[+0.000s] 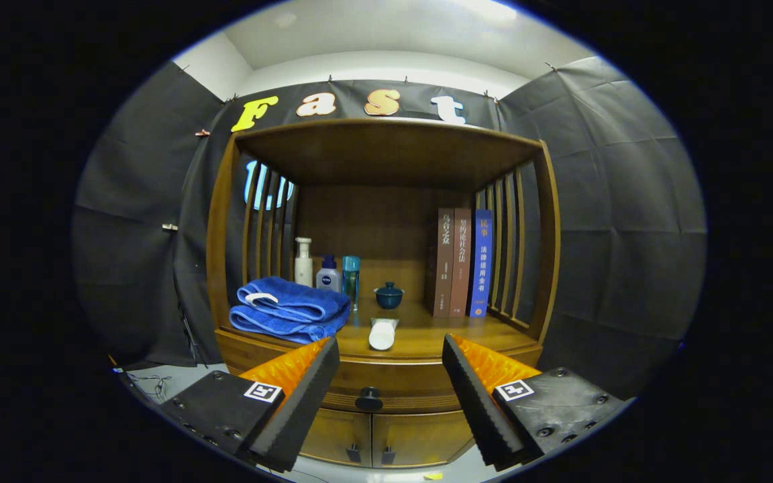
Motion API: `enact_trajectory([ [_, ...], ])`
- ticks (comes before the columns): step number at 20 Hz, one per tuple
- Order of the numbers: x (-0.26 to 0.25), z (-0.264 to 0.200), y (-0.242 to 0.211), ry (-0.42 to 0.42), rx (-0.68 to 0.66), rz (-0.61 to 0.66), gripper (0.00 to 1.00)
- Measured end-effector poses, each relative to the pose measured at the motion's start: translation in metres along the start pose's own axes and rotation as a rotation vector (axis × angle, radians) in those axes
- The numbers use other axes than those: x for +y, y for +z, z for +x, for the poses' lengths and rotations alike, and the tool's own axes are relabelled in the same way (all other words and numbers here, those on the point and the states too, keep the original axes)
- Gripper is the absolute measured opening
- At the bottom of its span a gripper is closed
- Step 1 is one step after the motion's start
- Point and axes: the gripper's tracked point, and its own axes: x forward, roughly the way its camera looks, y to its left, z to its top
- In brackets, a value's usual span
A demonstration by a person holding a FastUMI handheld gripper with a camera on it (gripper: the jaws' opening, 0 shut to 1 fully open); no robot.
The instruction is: Pull open the drawer, take out the items inside it, and place them on the countertop above the cabinet.
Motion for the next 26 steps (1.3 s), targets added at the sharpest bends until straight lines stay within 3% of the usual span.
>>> enact_trajectory([
  [8,-0.011,-0.029,0.044,0.019,0.078,-0.007,1.0],
  [19,-0.014,-0.072,0.092,0.018,0.032,0.021,1.0],
  [26,-0.007,-0.078,0.095,0.026,0.054,0.003,1.0],
])
